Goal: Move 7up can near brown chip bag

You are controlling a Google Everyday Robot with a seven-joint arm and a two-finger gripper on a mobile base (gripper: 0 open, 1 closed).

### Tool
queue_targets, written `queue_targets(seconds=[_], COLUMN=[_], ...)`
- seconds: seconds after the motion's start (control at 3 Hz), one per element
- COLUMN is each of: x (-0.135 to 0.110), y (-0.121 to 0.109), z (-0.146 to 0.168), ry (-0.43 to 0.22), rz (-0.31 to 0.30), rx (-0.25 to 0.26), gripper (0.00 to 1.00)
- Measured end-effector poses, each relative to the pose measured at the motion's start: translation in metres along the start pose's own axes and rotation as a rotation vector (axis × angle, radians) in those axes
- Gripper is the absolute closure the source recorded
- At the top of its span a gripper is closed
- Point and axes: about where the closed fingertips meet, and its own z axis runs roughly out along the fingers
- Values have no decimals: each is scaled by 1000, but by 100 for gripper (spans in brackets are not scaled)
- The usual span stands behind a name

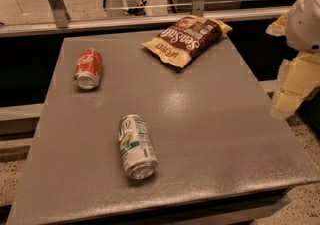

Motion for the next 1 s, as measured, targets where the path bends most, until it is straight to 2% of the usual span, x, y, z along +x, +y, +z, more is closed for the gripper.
queue_targets(seconds=[0.33,0.67,1.0], x=[0,-20,-56], y=[0,9,28], z=[0,13,37], ry=[0,-55,-131], rz=[0,40,114], rx=[0,-9,-36], gripper=[0,0,0])
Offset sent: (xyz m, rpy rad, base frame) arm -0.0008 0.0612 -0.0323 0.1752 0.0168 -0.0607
